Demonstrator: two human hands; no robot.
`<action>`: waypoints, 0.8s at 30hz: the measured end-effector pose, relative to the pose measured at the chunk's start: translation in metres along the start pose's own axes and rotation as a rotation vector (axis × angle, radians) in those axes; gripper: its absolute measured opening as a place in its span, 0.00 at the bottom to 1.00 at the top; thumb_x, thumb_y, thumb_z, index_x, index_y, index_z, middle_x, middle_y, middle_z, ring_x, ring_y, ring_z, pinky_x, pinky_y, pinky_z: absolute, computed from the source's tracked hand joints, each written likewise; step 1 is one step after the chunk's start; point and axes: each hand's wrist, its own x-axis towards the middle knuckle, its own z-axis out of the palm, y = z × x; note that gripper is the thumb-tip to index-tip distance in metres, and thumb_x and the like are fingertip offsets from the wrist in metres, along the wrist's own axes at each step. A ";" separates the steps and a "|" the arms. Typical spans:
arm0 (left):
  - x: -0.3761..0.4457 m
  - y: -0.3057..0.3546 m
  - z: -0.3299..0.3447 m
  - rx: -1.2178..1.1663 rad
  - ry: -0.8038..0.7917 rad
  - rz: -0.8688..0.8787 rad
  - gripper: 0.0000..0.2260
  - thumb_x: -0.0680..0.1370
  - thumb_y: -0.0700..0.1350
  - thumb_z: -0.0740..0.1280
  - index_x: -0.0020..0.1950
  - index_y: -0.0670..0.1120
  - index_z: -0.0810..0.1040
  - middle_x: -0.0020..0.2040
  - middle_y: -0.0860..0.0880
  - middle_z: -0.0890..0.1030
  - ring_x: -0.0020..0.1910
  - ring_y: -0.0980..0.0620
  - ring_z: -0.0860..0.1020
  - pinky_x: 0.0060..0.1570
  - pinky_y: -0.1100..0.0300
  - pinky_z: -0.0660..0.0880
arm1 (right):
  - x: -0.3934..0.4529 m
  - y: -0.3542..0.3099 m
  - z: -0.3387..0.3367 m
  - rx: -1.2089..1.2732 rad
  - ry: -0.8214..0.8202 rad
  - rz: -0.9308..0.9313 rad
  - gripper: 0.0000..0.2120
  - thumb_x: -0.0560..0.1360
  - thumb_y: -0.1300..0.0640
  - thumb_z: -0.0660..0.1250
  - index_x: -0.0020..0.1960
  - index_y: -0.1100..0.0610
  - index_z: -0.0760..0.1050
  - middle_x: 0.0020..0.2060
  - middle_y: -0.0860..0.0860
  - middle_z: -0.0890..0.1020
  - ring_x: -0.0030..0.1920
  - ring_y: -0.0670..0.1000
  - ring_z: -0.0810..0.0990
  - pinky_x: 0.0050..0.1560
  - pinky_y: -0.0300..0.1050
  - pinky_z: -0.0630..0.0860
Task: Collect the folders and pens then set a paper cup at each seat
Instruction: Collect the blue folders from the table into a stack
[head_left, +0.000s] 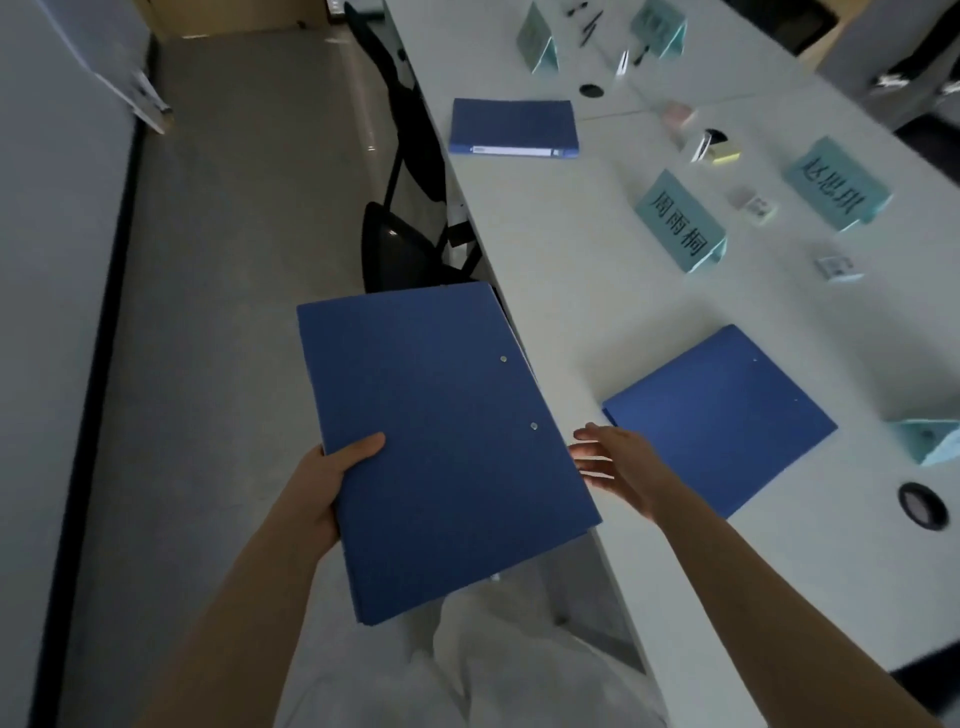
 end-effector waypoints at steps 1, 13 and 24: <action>0.008 0.007 0.008 0.004 0.000 -0.001 0.15 0.73 0.43 0.73 0.58 0.46 0.79 0.53 0.46 0.85 0.48 0.42 0.84 0.40 0.48 0.80 | 0.014 -0.006 -0.005 -0.026 0.059 -0.002 0.12 0.79 0.54 0.64 0.55 0.62 0.77 0.47 0.58 0.82 0.48 0.58 0.82 0.50 0.50 0.79; 0.092 0.066 0.052 0.111 0.019 -0.066 0.19 0.73 0.43 0.73 0.62 0.44 0.77 0.55 0.44 0.84 0.50 0.40 0.83 0.40 0.47 0.80 | 0.120 -0.030 -0.026 -0.717 0.464 0.158 0.38 0.78 0.46 0.63 0.77 0.63 0.49 0.77 0.62 0.49 0.76 0.62 0.50 0.70 0.58 0.61; 0.152 0.121 0.029 0.165 -0.037 -0.085 0.15 0.73 0.43 0.73 0.59 0.47 0.78 0.55 0.44 0.84 0.51 0.40 0.82 0.42 0.46 0.79 | 0.109 0.015 0.037 -0.831 0.449 0.157 0.44 0.77 0.43 0.63 0.78 0.58 0.38 0.77 0.59 0.38 0.78 0.60 0.39 0.72 0.57 0.60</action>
